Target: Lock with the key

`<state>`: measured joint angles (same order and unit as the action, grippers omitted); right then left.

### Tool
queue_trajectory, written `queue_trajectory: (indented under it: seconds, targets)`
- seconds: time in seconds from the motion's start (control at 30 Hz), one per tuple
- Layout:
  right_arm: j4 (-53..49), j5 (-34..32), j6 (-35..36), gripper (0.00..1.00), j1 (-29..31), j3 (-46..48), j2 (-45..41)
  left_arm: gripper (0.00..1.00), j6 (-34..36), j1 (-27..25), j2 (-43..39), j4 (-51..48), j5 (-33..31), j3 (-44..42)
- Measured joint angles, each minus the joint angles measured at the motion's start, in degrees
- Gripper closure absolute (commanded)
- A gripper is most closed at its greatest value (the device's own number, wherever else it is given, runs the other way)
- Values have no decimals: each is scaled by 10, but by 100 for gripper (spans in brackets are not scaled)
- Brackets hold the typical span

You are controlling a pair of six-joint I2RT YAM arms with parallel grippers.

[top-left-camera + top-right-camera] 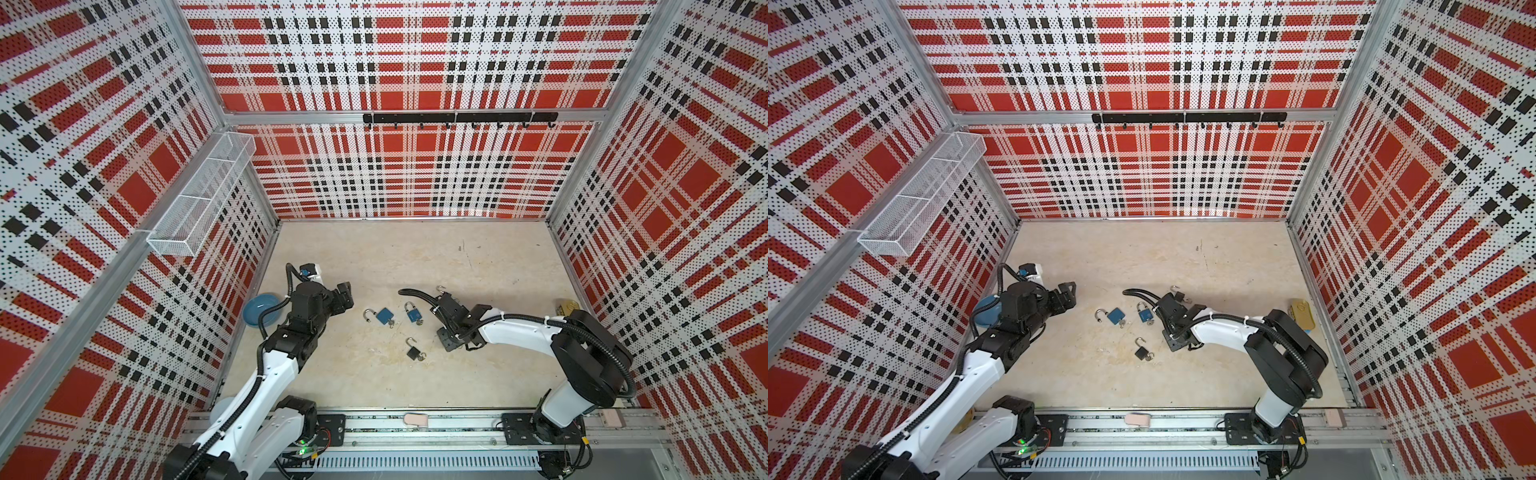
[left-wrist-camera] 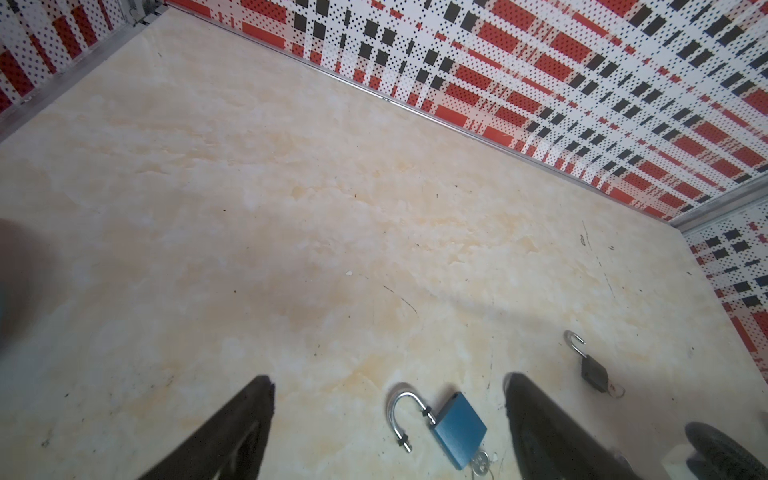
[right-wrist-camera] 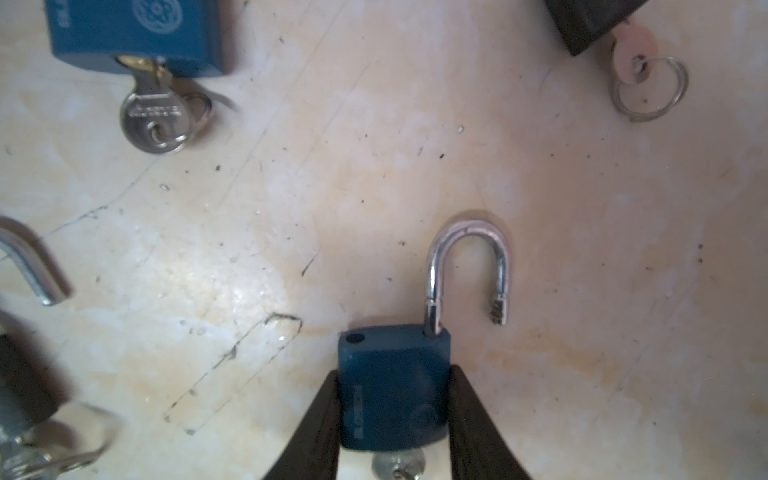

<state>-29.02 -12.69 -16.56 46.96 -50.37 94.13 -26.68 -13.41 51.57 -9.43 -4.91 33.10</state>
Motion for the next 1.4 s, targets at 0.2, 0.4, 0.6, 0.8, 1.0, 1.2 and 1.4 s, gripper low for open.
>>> queue_trajectory:
  seconds: [0.2,0.4,0.6,0.8,1.0,1.2,1.4]
  targets:
    - [-16,0,5,65,0,-10,0,16,5,0,1,0,23,0]
    - [-27,0,21,66,1,-32,-1,22,6,-9,6,0,42,0]
    - [-41,3,36,66,1,-45,-30,28,7,-52,33,-1,50,2]
    - [-57,19,47,66,1,-55,-75,29,-1,-109,73,0,63,12]
    - [-74,59,54,66,3,-63,-122,31,-11,-148,117,9,81,29]
    - [-92,86,57,67,10,-73,-155,32,-24,-200,173,50,93,39]
    - [-109,107,57,67,16,-78,-173,33,-28,-227,236,91,110,75]
